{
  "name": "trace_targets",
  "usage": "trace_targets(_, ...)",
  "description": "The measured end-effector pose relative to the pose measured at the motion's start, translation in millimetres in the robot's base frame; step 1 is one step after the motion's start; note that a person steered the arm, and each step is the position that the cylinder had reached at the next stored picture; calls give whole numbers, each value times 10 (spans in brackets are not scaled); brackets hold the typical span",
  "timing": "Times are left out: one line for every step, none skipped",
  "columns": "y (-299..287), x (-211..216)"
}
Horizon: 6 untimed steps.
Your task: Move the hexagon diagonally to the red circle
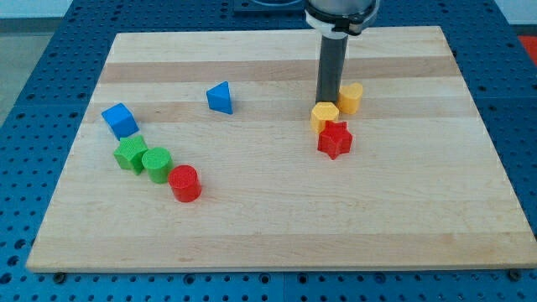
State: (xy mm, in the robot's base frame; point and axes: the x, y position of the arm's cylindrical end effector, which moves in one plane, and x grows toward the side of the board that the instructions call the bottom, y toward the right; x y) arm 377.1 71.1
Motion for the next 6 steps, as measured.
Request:
trace_targets(191,29)
trace_targets(366,157)
trace_targets(173,313)
trace_targets(-52,348)
trace_targets(-272,333)
trace_targets(-381,241)
